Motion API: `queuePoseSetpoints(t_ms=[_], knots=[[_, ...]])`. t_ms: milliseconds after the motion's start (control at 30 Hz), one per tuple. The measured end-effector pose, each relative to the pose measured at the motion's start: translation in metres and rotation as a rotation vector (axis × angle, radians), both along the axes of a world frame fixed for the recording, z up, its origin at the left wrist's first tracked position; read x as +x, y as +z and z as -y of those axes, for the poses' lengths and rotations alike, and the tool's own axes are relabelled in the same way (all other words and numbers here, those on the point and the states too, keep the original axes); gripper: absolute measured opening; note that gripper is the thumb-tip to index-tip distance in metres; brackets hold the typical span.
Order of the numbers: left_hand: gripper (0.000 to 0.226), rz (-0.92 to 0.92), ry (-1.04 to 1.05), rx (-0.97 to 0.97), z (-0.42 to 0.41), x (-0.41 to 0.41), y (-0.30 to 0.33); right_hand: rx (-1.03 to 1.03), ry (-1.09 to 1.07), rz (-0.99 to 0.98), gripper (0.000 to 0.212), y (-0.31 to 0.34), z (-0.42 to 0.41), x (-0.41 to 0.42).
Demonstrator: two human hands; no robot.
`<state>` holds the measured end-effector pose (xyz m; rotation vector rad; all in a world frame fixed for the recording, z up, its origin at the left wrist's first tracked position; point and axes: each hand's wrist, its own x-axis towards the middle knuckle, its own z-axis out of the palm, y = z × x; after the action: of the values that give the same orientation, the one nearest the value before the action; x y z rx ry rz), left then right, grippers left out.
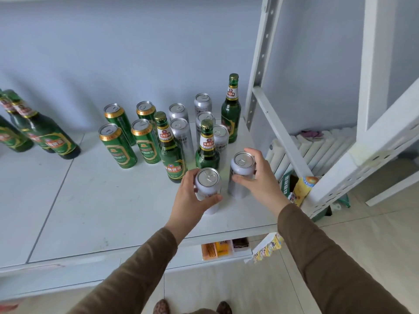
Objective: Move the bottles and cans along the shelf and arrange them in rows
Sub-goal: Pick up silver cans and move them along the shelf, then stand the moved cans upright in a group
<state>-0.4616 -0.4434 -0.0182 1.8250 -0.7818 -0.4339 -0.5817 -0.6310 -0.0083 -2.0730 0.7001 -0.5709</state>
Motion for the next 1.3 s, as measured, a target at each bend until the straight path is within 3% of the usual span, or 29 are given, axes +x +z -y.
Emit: queuePoseSetpoints(t_ms=[267, 433, 600, 700, 933, 1300], knots=[[0.082, 0.041, -0.023, 0.023, -0.015, -0.002, 0.001, 0.03, -0.001, 0.011, 0.077, 0.019, -0.013, -0.006], [0.09, 0.102, -0.035, 0.004, -0.035, 0.006, 0.019, -0.26, -0.061, 0.149, 0.058, 0.056, -0.035, 0.002], [0.078, 0.125, 0.023, -0.058, -0.069, 0.034, 0.036, -0.516, -0.035, 0.295, 0.03, 0.092, -0.078, 0.023], [0.075, 0.114, 0.081, -0.072, -0.102, 0.058, 0.04, -0.597, 0.007, 0.302, 0.024, 0.102, -0.115, 0.045], [0.059, 0.233, 0.197, -0.009, -0.218, 0.129, 0.048, -0.567, 0.172, 0.19, 0.034, 0.096, -0.226, 0.121], [0.057, 0.392, 0.349, 0.153, -0.374, 0.239, 0.054, -0.448, 0.378, 0.014, 0.045, 0.067, -0.371, 0.25]])
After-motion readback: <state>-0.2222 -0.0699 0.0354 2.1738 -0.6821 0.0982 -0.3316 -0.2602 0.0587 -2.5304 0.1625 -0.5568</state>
